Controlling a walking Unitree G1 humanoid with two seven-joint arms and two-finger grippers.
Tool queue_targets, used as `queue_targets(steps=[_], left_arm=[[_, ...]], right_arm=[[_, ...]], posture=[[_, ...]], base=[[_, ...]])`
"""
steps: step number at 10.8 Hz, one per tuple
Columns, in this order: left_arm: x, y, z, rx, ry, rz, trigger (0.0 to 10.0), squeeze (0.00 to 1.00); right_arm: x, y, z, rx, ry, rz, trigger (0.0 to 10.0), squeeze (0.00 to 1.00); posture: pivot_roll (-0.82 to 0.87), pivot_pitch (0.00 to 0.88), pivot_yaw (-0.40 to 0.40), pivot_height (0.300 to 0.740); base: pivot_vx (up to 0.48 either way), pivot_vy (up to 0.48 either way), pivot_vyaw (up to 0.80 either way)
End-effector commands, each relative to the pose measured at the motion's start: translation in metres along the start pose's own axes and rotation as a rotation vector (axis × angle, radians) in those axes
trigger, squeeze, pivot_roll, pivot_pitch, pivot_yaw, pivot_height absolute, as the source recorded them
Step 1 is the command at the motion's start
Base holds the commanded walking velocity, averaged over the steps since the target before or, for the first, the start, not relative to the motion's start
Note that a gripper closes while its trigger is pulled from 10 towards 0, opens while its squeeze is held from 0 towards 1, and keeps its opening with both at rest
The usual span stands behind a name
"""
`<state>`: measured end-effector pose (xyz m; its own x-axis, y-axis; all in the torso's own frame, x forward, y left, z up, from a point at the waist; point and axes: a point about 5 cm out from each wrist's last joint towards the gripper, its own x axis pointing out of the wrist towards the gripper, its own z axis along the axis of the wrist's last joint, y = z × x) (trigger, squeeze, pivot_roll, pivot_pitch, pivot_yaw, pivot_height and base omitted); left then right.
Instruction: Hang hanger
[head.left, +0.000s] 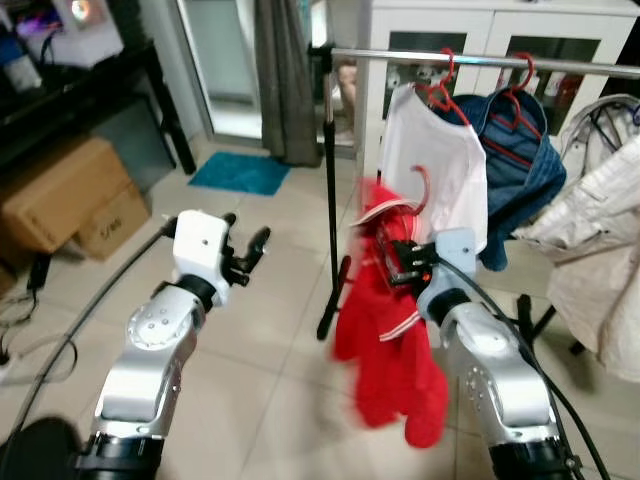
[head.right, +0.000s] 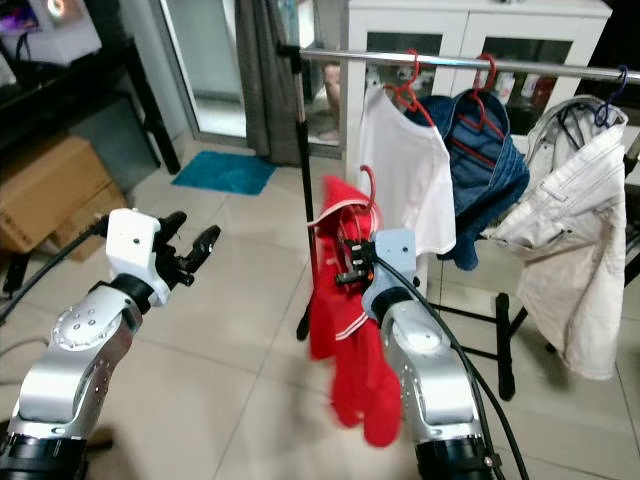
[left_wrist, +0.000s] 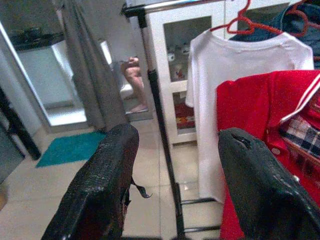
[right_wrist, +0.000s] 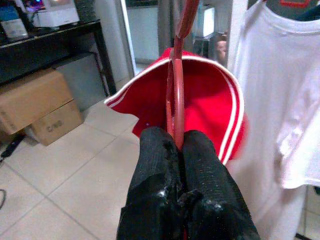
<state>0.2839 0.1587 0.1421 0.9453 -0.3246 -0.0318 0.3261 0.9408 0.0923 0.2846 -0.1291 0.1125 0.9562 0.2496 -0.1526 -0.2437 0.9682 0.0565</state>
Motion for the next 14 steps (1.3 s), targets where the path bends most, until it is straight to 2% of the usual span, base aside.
queue_targets(steps=[1,8,10,11,13,14], left_arm=[[0.0026,-0.0055,0.0036,0.006,-0.014,-0.017,10.0,0.0],[0.0008,-0.0061,0.0028,0.003,-0.024,0.004,10.0,0.0],[0.0002,-0.0063,0.0024,0.001,-0.028,0.009,10.0,0.0],[0.0005,-0.0067,0.0021,0.004,-0.028,0.008,10.0,0.0],[0.0015,-0.0086,0.0019,0.006,-0.031,0.004,10.0,0.0],[0.0017,-0.0089,0.0018,0.005,-0.032,0.004,10.0,0.0]], right_arm=[[0.0012,-0.0054,0.0149,-0.023,-0.07,-0.015,10.0,0.0],[0.0051,-0.0038,0.0183,-0.035,-0.079,0.014,10.0,0.0],[0.0086,-0.0024,0.0188,-0.057,-0.059,0.01,10.0,0.0],[0.0099,-0.0023,0.02,-0.14,-0.05,0.025,10.0,0.0],[0.0096,-0.0042,0.0169,-0.154,-0.039,0.018,10.0,0.0],[0.0093,-0.0053,0.0181,-0.131,-0.056,0.01,10.0,0.0]], posture=[[-0.03,0.0,0.067,0.74],[-0.03,0.0,0.027,0.74],[-0.03,0.0,0.019,0.74],[-0.03,0.0,0.017,0.74],[-0.03,0.0,0.017,0.74],[-0.03,0.0,0.017,0.74]], base=[[0.386,0.0,0.0],[0.387,0.0,0.0],[0.39,0.0,0.0],[0.39,0.0,0.0],[0.386,0.0,0.0],[0.386,0.0,0.0]])
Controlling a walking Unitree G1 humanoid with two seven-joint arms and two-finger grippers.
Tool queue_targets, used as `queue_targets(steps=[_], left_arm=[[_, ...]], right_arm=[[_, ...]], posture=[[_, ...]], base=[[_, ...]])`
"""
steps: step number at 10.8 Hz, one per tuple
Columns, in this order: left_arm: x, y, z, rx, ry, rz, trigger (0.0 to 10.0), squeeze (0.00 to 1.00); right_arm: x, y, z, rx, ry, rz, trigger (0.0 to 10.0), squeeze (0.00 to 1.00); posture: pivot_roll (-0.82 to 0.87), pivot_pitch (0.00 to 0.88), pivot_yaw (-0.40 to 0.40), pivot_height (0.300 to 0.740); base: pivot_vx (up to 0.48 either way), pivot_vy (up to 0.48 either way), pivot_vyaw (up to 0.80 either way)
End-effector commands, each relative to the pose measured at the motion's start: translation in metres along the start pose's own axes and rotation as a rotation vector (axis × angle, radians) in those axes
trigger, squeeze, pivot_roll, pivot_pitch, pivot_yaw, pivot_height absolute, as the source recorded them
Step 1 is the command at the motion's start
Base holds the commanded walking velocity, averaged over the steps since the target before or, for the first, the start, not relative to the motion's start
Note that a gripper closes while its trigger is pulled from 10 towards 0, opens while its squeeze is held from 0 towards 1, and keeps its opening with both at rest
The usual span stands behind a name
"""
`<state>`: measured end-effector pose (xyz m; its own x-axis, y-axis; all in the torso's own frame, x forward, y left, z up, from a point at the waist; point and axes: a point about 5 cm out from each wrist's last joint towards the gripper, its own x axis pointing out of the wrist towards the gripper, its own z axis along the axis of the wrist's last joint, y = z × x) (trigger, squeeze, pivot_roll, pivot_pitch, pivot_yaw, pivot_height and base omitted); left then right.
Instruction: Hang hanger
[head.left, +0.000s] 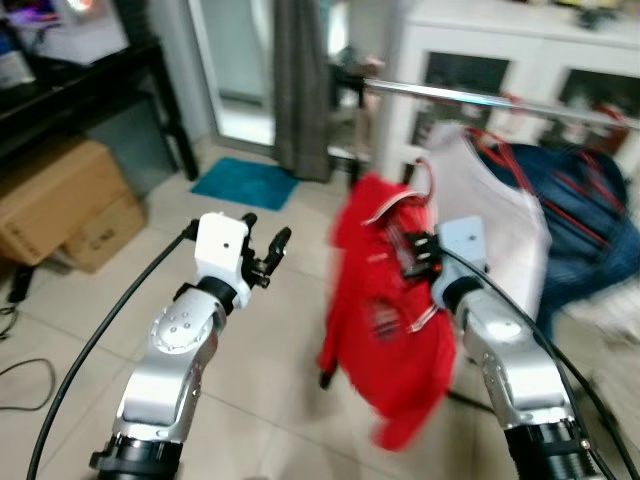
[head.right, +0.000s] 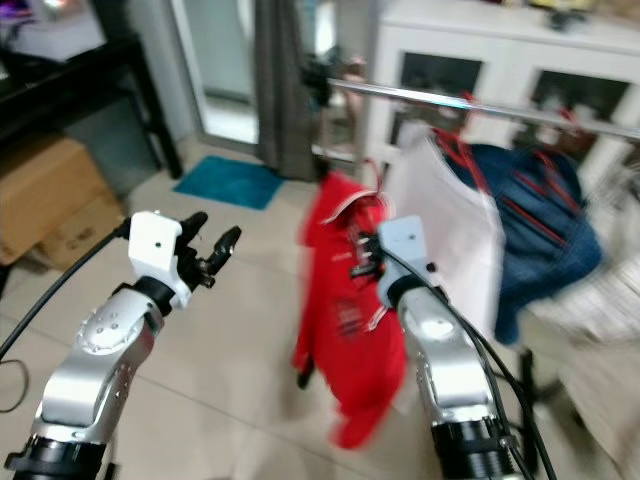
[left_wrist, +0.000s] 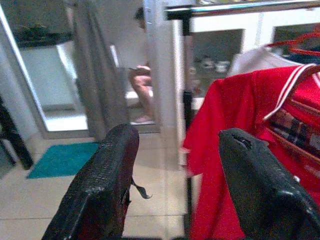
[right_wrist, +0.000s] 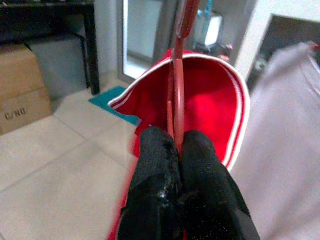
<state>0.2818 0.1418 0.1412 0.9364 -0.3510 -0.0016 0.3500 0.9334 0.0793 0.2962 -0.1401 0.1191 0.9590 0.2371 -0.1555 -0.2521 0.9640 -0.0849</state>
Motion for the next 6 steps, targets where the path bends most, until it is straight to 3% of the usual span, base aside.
queue_targets(steps=[1,3,6], left_arm=[[-0.0025,0.0077,0.0008,0.02,0.0,0.029,10.0,0.0],[-0.0025,0.0075,0.0004,0.022,0.002,0.026,10.0,0.0],[-0.0049,0.0077,-0.0003,0.029,0.007,0.022,10.0,0.0]], right_arm=[[0.0025,0.0064,0.0071,0.024,-0.026,0.017,10.0,0.0],[0.0037,0.005,0.0098,0.006,-0.036,0.011,10.0,0.0],[0.0024,0.0084,0.013,-0.002,-0.064,0.021,10.0,0.0]], posture=[[-0.03,0.0,0.011,0.74],[-0.03,0.0,0.012,0.74],[-0.02,0.0,0.009,0.74]], base=[[0.39,0.0,-0.78],[0.39,0.0,-0.8],[0.387,0.0,0.0]])
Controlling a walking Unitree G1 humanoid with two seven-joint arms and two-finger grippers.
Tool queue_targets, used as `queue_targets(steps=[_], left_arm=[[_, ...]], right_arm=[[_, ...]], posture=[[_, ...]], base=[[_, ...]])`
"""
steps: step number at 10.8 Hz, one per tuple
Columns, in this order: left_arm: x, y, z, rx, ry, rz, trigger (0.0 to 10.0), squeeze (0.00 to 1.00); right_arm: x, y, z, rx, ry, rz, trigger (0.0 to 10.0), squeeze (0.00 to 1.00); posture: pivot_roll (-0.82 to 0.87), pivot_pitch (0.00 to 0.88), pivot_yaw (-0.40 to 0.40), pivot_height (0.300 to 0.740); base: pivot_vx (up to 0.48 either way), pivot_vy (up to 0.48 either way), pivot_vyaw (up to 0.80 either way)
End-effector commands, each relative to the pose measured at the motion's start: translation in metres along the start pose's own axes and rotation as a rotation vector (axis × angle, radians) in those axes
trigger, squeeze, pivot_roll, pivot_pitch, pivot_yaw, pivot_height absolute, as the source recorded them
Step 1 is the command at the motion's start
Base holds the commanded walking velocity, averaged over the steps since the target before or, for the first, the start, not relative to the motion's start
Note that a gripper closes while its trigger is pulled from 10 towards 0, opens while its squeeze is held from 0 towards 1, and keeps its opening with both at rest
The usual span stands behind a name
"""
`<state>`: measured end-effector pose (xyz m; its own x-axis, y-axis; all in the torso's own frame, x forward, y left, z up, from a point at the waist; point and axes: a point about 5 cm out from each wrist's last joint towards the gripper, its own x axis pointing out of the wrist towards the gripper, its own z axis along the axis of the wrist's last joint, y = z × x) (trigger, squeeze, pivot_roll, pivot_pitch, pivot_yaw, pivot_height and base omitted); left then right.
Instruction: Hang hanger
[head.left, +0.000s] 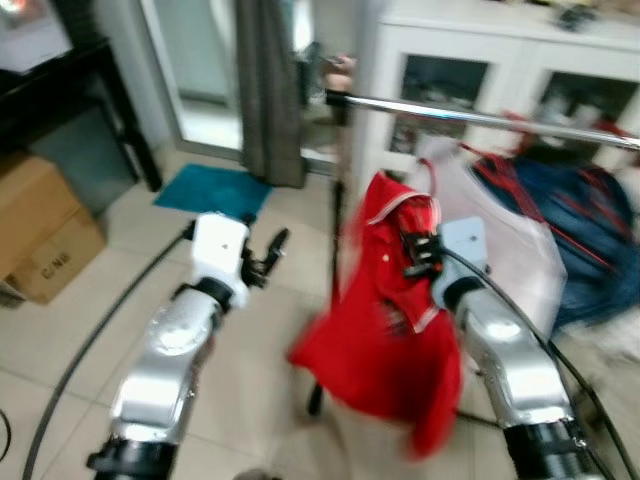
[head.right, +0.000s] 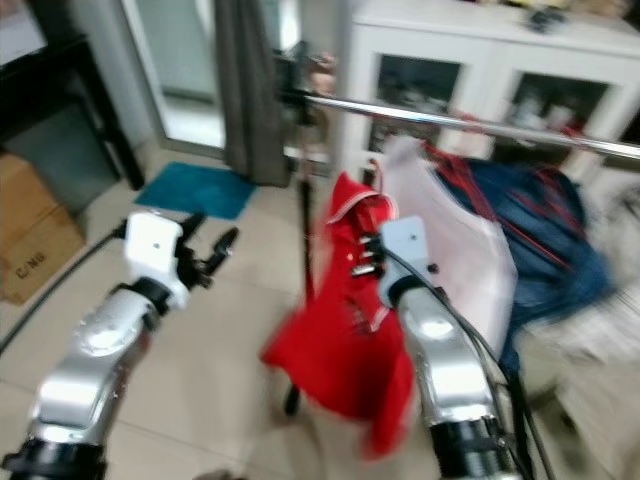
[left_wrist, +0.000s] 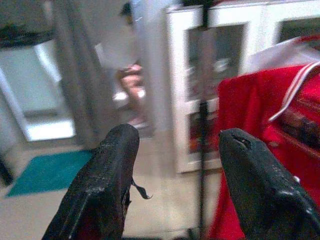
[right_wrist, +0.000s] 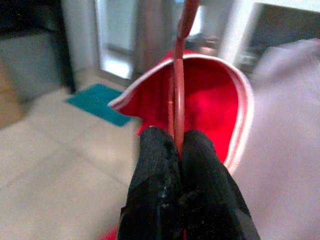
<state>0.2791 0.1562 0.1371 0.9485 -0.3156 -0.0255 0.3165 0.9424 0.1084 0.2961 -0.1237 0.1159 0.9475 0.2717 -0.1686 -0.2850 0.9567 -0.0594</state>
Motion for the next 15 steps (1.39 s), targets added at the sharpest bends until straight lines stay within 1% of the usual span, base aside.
queue_targets(steps=[1,2,3,4,5,6,8,10,11,13,14,15], left_arm=[[0.002,-0.004,0.005,0.001,-0.018,-0.015,10.0,0.0],[0.002,-0.004,0.005,0.002,-0.017,-0.016,10.0,0.0],[0.002,-0.005,0.005,0.007,-0.014,-0.028,10.0,0.0],[0.002,-0.007,0.005,0.012,-0.015,-0.045,10.0,0.0],[0.002,-0.007,0.005,0.013,-0.014,-0.052,10.0,0.0],[0.003,-0.009,0.005,0.018,-0.013,-0.074,10.0,0.0],[0.002,-0.014,0.007,0.008,-0.015,-0.147,10.0,0.0],[-0.002,-0.017,0.013,0.021,-0.042,-0.234,10.0,0.0],[-0.007,-0.02,0.022,0.034,-0.067,-0.337,10.0,0.0],[-0.01,-0.025,0.027,0.028,-0.063,-0.444,10.0,0.0],[-0.013,-0.031,0.032,0.013,-0.062,-0.525,10.0,0.0],[-0.014,-0.034,0.034,0.014,-0.061,-0.574,10.0,0.0]], right_arm=[[-0.002,-0.008,0.016,-0.023,-0.08,-0.021,10.0,0.0],[-0.002,-0.008,0.018,-0.024,-0.087,-0.028,10.0,0.0],[-0.002,-0.011,0.024,-0.046,-0.118,-0.057,10.0,0.0],[-0.002,-0.015,0.032,-0.041,-0.155,-0.097,10.0,0.0],[-0.002,-0.018,0.036,-0.058,-0.166,-0.119,10.0,0.0],[-0.001,-0.024,0.041,-0.079,-0.169,-0.168,10.0,0.0],[0.003,-0.034,0.051,-0.097,-0.175,-0.217,10.0,0.0],[0.007,-0.04,0.055,-0.1,-0.162,-0.236,10.0,0.0],[0.015,-0.047,0.054,-0.1,-0.109,-0.246,10.0,0.0],[0.026,-0.052,0.05,-0.089,-0.033,-0.247,10.0,0.0],[0.035,-0.055,0.05,-0.077,0.007,-0.247,10.0,0.0],[0.044,-0.062,0.05,-0.036,0.051,-0.278,10.0,0.0]], posture=[[-0.02,0.0,0.011,0.74],[-0.02,0.0,0.014,0.74],[-0.02,0.0,0.014,0.74],[-0.02,0.0,0.014,0.74],[-0.02,0.0,0.022,0.74],[-0.02,0.0,0.023,0.74],[-0.02,0.0,0.02,0.74],[-0.02,0.0,0.015,0.74],[-0.02,0.0,0.016,0.74],[-0.02,0.0,0.023,0.74],[-0.01,0.0,0.029,0.74],[-0.02,0.0,0.03,0.74]], base=[[0.39,0.0,0.0],[0.386,0.0,0.0],[0.386,0.0,0.0],[0.386,0.0,0.0],[0.386,0.0,0.0],[0.386,0.0,0.0],[0.135,0.0,0.0],[0.0,0.0,0.0],[0.0,0.0,0.0],[0.0,0.0,0.0],[0.0,0.0,0.0],[0.0,0.0,0.0]])
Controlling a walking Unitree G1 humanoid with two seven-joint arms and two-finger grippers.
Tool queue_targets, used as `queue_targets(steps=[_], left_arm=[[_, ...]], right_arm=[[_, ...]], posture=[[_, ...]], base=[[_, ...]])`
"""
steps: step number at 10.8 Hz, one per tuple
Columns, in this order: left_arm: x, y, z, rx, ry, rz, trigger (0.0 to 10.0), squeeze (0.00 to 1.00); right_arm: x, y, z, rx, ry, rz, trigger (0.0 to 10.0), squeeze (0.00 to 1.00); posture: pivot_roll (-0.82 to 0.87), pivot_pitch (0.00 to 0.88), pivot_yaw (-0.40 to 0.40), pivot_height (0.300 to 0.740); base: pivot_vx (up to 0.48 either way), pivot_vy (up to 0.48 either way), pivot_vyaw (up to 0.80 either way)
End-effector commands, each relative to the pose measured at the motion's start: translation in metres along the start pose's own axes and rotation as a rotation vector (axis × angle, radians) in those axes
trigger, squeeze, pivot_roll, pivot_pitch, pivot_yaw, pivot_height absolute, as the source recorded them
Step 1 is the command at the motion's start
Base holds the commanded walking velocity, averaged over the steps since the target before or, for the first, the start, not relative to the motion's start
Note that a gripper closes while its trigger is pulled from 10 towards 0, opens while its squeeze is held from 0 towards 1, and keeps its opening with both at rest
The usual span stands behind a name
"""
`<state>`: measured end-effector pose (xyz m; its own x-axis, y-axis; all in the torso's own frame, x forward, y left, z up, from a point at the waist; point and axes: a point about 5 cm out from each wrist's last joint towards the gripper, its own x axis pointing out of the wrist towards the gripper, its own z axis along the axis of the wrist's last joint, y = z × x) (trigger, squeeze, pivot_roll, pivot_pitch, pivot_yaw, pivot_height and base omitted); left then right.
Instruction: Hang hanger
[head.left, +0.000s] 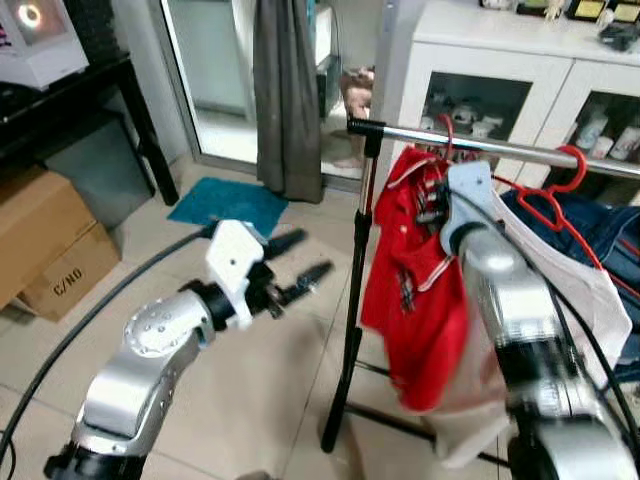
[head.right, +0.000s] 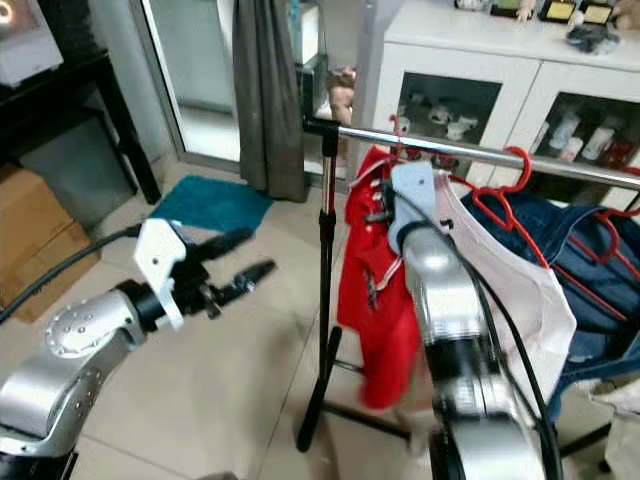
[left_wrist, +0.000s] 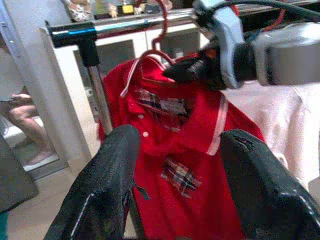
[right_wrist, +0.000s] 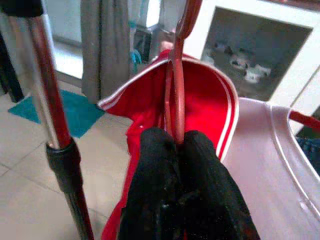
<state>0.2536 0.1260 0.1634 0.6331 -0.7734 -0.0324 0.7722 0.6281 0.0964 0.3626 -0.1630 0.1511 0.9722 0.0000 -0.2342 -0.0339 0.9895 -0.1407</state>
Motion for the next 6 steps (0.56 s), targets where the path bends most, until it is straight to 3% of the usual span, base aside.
queue_targets(steps=[1,3,5,6], left_arm=[[0.001,0.001,0.005,0.013,-0.006,-0.017,10.0,0.0],[0.001,0.001,0.006,0.011,0.003,-0.04,10.0,0.0],[-0.001,-0.002,0.006,0.004,0.009,-0.055,10.0,0.0],[-0.002,-0.002,0.006,-0.002,0.007,-0.047,10.0,0.0]], right_arm=[[0.002,-0.005,0.012,0.02,-0.032,-0.02,10.0,0.0],[0.015,-0.01,0.011,0.01,0.052,-0.043,10.0,0.0],[0.014,-0.008,0.0,-0.006,0.126,-0.006,10.0,0.0],[0.012,-0.009,-0.002,0.002,0.121,-0.01,10.0,1.0]], posture=[[-0.02,0.0,0.033,0.74],[-0.02,0.0,0.034,0.74],[-0.02,0.0,0.034,0.74],[-0.01,0.0,0.031,0.74]], base=[[0.0,0.0,0.0],[0.0,0.0,0.0],[0.0,0.0,0.0],[0.0,0.0,0.0]])
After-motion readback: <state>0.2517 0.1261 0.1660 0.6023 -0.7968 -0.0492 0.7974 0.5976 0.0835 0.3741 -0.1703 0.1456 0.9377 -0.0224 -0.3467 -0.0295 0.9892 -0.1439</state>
